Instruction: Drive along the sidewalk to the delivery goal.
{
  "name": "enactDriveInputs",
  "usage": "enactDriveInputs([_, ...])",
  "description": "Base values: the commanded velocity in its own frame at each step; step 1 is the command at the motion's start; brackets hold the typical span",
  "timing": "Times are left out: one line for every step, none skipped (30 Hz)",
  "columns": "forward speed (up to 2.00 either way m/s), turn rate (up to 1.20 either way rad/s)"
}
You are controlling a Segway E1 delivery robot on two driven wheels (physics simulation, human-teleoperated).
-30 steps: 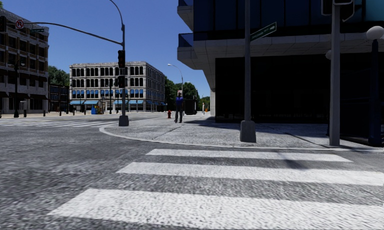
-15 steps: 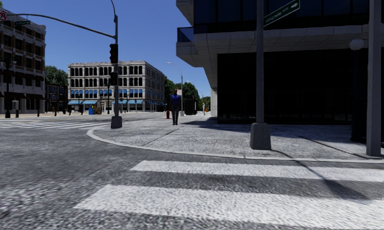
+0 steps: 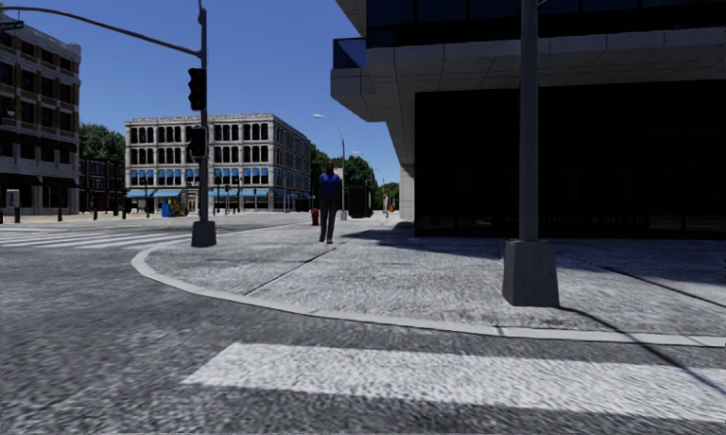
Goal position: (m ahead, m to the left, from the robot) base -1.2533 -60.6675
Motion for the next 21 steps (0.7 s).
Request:
enactDriveInputs([1.75,0.00])
enactDriveInputs([1.75,0.00])
enactDriveInputs([1.75,0.00])
enactDriveInputs([1.75,0.00])
enactDriveInputs([1.75,0.00])
enactDriveInputs([1.75,-0.38])
enactDriveInputs([1.75,-0.60])
enactDriveInputs([1.75,-0.85])
enactDriveInputs([1.75,-0.85])
enactDriveInputs([1.75,-0.93])
enactDriveInputs([1.75,-0.94])
enactDriveInputs([1.75,-0.49])
enactDriveInputs([1.75,-0.02])
enactDriveInputs([1.75,0.00])
enactDriveInputs([1.75,0.00])
enactDriveInputs([1.75,0.00])
enactDriveInputs([1.75,0.00])
enactDriveInputs([1.75,-0.01])
enactDriveInputs([1.75,-0.22])
enactDriveInputs([1.75,-0.64])
enactDriveInputs([1.75,-0.64])
